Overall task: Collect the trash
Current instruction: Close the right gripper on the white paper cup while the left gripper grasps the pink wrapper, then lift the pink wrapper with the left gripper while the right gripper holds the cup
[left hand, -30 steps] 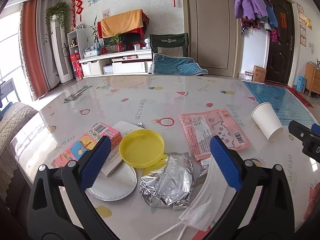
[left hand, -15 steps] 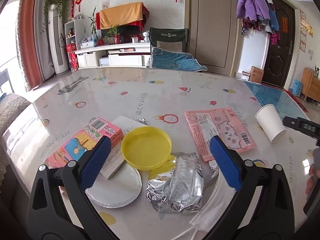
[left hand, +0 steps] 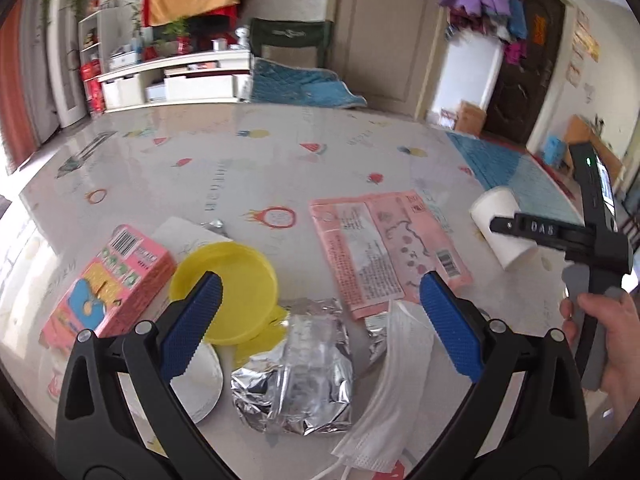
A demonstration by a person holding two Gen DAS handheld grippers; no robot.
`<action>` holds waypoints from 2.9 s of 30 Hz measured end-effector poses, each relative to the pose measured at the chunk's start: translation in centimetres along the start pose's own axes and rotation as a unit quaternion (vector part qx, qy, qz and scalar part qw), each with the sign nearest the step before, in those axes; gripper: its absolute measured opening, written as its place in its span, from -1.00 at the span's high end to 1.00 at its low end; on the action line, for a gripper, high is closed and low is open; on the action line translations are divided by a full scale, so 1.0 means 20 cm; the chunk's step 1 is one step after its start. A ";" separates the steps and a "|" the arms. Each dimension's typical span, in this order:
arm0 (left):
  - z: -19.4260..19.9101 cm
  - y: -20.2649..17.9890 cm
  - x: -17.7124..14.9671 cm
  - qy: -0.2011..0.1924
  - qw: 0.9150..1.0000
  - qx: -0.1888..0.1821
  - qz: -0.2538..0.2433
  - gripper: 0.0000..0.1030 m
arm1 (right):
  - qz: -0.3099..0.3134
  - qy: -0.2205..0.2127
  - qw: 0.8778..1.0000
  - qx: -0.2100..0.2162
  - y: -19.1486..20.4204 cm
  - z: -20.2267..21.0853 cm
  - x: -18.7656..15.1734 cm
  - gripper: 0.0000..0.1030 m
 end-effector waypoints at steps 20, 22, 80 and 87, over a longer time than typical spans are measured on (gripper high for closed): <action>-0.35 -0.47 -0.06 0.074 0.990 0.030 -0.113 -0.87 | 0.015 -0.050 0.999 0.006 -0.08 0.27 -0.05 -0.19; -0.39 -0.51 -0.08 0.088 0.988 0.041 -0.117 -0.87 | 0.016 -0.052 0.998 0.009 -0.09 0.29 -0.05 -0.20; -0.58 -0.56 -0.12 0.032 0.957 0.189 -0.216 -0.90 | 0.007 -0.090 0.994 0.059 -0.15 0.44 -0.25 -0.24; -0.61 -0.50 -0.12 0.068 0.971 0.154 -0.170 0.70 | 0.008 -0.094 0.994 0.059 -0.16 0.45 -0.25 -0.24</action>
Point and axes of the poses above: each gripper's, at about its wrist camera, not at the fingertips, and z roughly against the way its jaws point, y to its left, x to its top, the point moved 7 cm from there along -z, roughly the way its jaws point, and after that the axes turned 13 degrees about z, right-handed, at the moved point
